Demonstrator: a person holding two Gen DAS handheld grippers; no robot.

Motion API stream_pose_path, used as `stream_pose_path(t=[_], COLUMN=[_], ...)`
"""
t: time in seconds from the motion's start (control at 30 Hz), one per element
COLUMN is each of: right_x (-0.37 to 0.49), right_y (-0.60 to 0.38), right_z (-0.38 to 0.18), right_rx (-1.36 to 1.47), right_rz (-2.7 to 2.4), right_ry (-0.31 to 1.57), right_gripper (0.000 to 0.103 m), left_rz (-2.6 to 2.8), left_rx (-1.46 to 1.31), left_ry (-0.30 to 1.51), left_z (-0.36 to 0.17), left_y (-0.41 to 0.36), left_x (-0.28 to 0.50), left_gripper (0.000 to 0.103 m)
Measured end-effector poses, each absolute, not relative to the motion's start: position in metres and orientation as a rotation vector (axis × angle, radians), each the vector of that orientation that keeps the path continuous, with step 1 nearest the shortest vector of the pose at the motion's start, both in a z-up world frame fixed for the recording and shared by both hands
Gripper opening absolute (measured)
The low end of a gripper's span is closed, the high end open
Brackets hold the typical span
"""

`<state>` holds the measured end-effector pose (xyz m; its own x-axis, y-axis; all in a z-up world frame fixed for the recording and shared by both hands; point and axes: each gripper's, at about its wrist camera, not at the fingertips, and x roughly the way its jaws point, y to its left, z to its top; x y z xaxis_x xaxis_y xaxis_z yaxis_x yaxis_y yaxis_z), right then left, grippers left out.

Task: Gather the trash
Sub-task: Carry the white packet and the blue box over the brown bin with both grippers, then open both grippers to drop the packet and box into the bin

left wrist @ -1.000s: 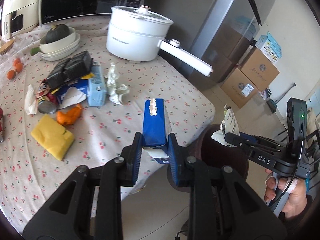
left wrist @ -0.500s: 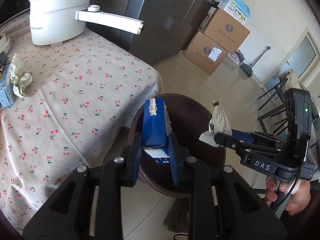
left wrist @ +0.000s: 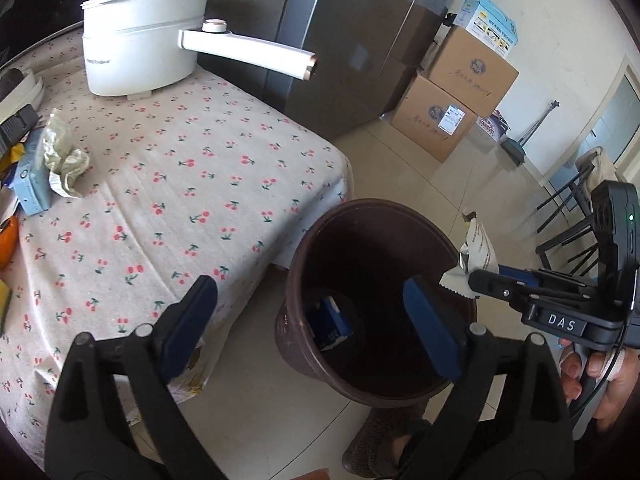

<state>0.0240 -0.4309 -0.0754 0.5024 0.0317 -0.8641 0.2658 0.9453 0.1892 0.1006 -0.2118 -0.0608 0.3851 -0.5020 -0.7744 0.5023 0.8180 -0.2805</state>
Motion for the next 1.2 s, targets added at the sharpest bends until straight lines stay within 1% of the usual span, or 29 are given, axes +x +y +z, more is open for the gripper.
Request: stream_pose_path(t=[0.17, 0.43, 0.5, 0.53, 0.57, 0.6, 0.67, 1.2], right_x=[0.029, 0.037, 0.039, 0.04, 0.041, 0.042, 0.044, 0.085], right_y=[-0.426, -0.414, -0.411, -0.41, -0.409, -0.408, -0.405, -0.333], right_z=[-0.077, -0.08, -0.079, -0.078, -0.077, -0.076, -0.072, -0.051], right_rx=[0.304, 0.295, 0.294, 0.297, 0.304, 0.313, 0.324, 0.267], right_rz=[-0.134, -0.127, -0.131, -0.141, -0.146, -0.15, -0.157, -0.07], right_ry=[1.055, 1.074, 1.076, 1.071, 1.069, 1.067, 1.049, 1.028], right_gripper=[0.032, 0.033, 0.038, 0.038, 0.046, 0.06, 0.073, 0.082], left_rz=[-0.552, -0.482, -0.469, -0.461, -0.453, -0.444, -0.424, -0.234], left_rx=[0.033, 0.008, -0.003, -0.008, -0.012, -0.016, -0.025, -0.121], left_ry=[0.976, 0.972, 0.97, 0.969, 0.968, 0.966, 0.961, 0.929], left_z=[-0.056, -0.048, -0.045, -0.044, -0.043, -0.042, -0.039, -0.023], left_y=[-0.192, -0.156, -0.148, -0.143, -0.139, -0.134, -0.123, -0.012], left_x=[0.104, 0.106, 0.106, 0.107, 0.107, 0.107, 0.108, 0.11], left_gripper=[0.098, 0.098, 0.099, 0.099, 0.099, 0.099, 0.099, 0.099])
